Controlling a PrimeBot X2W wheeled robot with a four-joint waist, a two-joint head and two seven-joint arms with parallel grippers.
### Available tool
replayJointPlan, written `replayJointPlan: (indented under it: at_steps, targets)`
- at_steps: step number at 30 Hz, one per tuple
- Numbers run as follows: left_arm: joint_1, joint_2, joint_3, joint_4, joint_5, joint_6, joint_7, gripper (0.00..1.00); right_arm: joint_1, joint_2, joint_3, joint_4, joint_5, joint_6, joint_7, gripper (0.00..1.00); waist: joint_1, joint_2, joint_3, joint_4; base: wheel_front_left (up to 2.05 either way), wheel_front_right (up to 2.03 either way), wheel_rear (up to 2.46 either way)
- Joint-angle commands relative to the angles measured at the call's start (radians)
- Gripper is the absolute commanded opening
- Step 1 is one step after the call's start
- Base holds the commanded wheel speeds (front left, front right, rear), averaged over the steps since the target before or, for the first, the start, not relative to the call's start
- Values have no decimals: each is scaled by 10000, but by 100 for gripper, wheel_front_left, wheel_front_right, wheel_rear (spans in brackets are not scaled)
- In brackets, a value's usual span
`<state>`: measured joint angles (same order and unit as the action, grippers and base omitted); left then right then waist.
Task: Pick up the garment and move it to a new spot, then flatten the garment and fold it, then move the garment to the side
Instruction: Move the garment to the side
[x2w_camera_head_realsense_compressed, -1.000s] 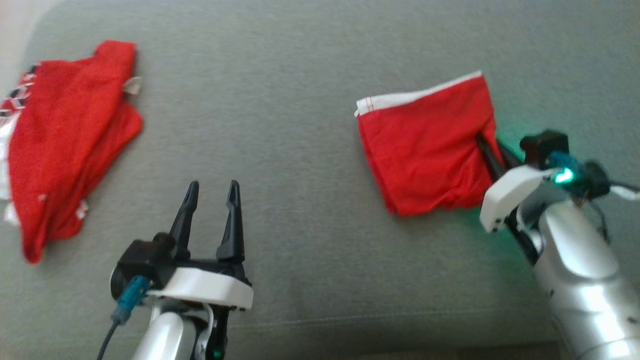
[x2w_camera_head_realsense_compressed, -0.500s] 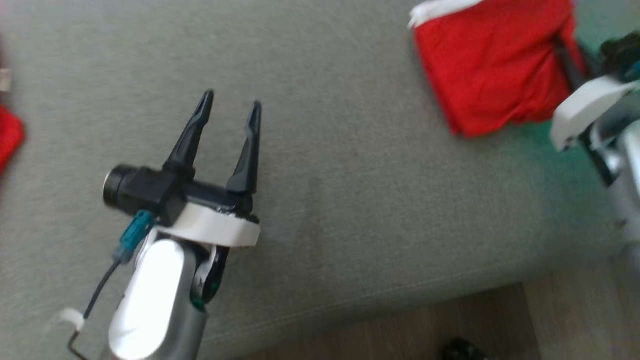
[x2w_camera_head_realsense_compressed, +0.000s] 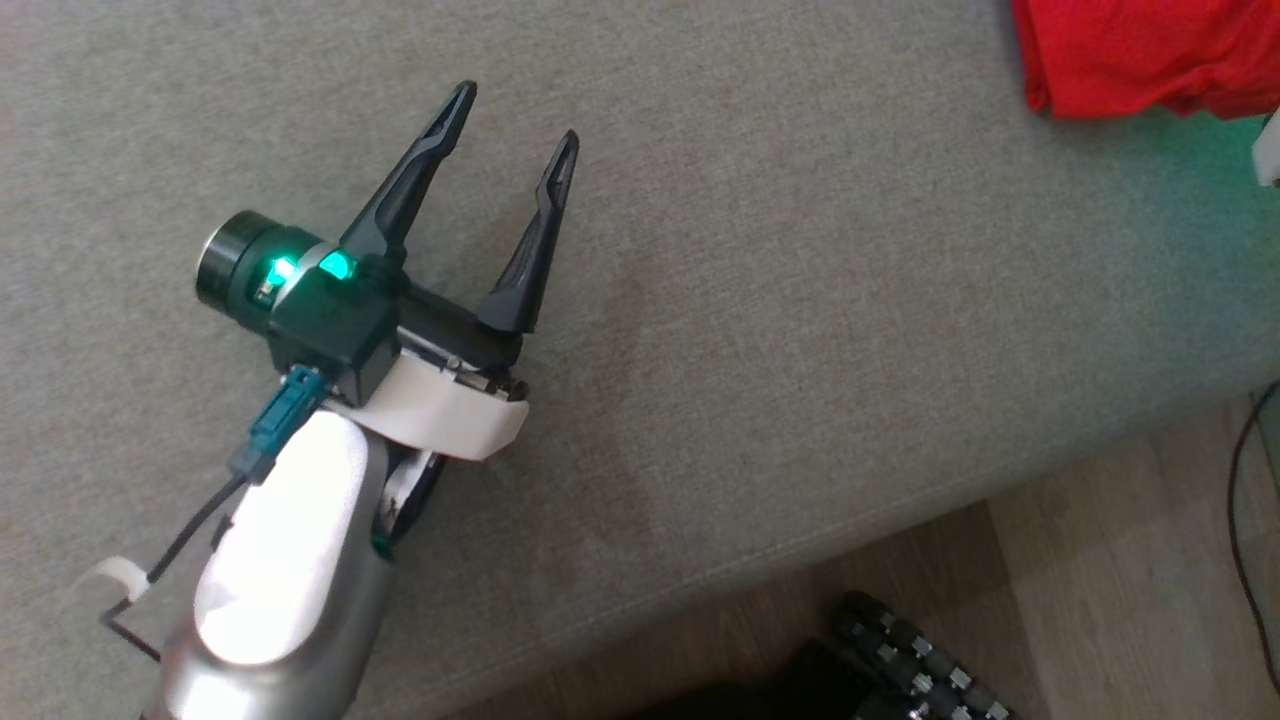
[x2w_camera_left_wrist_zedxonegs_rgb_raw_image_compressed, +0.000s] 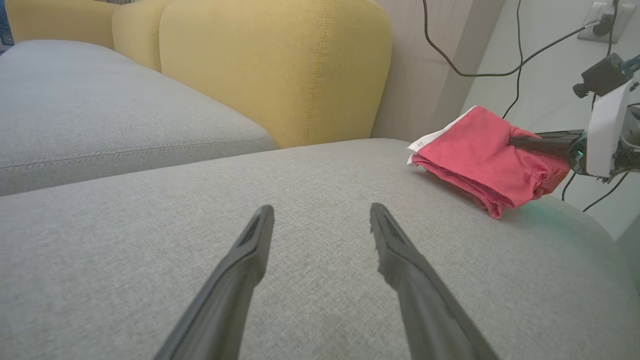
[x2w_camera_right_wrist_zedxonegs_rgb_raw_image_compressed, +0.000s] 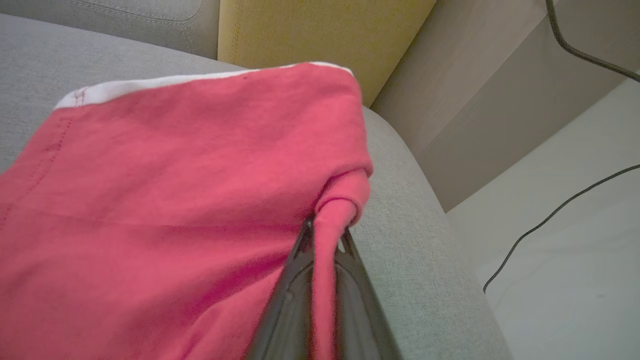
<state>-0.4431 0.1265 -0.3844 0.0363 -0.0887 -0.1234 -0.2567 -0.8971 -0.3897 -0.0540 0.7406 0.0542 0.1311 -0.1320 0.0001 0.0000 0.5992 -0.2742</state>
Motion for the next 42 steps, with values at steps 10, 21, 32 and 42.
replayJointPlan:
  at_steps: [10, 21, 32, 42]
  targets:
    - [-300, 118, 218, -574, -129, -26, -51, 100, -250, 14, -1277, -607, -1363, -4, 80, 100, -1, 0, 302, 7, 0, 0, 0]
    - [16, -222, 588, -515, -398, 91, -51, 100, 94, 1516, -2650, -2034, -2942, -4, -445, 100, -1, 0, -499, 578, 0, 0, 0]
    - [1441, -691, 1827, -473, -991, 762, -51, 100, 1783, 2785, -424, -3478, -1057, -4, -658, 100, -1, 0, -2933, 1903, 0, 0, 0]
    - [2972, -756, 2145, -680, -938, 1226, -51, 100, 4631, 3332, -583, -4584, -335, -4, -1203, 100, -1, 0, -4625, 2998, 0, 0, 0]
